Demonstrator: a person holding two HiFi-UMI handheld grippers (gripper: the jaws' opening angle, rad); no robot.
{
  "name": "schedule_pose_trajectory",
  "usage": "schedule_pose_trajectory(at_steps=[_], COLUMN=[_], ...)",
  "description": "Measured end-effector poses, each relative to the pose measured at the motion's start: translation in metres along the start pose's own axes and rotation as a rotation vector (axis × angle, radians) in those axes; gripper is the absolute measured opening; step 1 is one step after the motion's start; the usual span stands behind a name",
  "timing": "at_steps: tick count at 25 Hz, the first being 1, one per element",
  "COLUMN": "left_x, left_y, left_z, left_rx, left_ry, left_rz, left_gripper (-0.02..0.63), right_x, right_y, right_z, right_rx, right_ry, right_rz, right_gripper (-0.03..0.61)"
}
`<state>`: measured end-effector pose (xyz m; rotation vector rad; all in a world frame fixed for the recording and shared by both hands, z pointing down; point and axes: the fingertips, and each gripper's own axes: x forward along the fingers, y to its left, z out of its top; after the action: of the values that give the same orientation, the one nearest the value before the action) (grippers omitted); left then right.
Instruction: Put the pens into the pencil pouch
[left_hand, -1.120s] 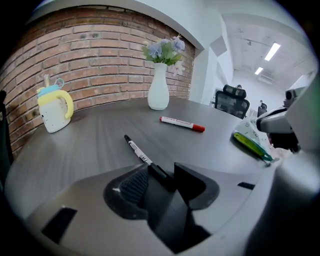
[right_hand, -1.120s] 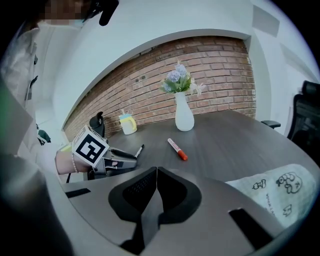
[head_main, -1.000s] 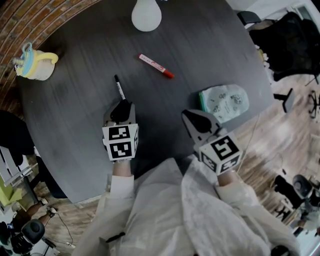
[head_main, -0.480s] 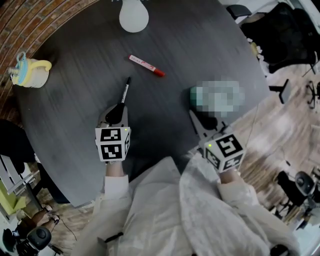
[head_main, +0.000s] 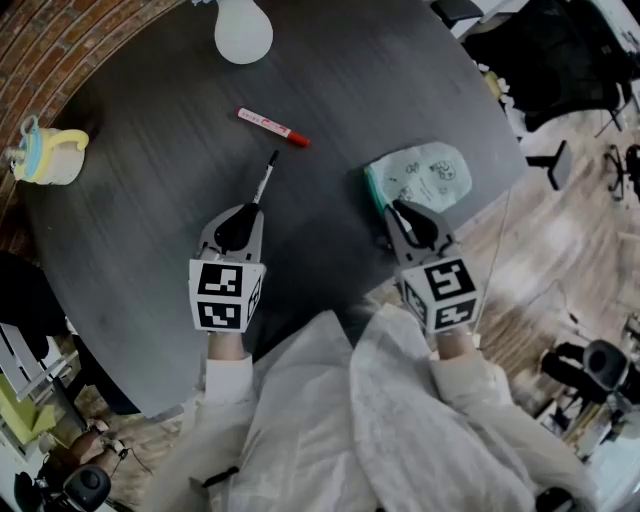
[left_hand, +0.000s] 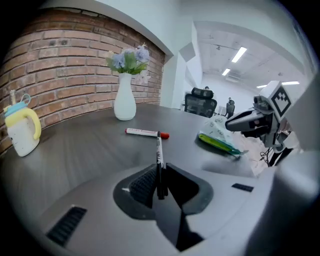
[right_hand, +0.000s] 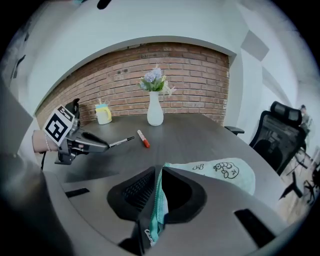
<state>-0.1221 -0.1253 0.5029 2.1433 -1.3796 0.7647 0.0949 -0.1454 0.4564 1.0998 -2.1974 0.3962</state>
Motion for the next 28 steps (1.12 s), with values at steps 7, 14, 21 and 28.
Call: schedule_pose_trajectory(at_steps=[7, 14, 21, 28], left_x=[0.006, 0.008, 0.009, 0.011], left_y=[-0.037, -0.065, -0.092, -0.105], left_z=[0.005, 0.006, 0.006, 0.004], left_rx=[0.054, 0.089, 0.128, 0.150], left_ry=[-0.002, 0.004, 0.014, 0.021], left_rz=[-0.118, -0.200, -0.267, -0.306], left_gripper=[0.060, 0.060, 0.058, 0.060], right_x=[-0.002, 0.002, 0.006, 0.012], right_y=[0.007, 0.007, 0.007, 0.003], right_z=[-0.013, -0.040, -0.055, -0.061], right_rx=[-0.110, -0.140, -0.185, -0.216], right_ry=[0.068, 0.145, 0.216, 0.209], right_rz=[-0.025, -0.047, -0.087, -0.137], right_gripper=[0.092, 0.104, 0.123, 0.121])
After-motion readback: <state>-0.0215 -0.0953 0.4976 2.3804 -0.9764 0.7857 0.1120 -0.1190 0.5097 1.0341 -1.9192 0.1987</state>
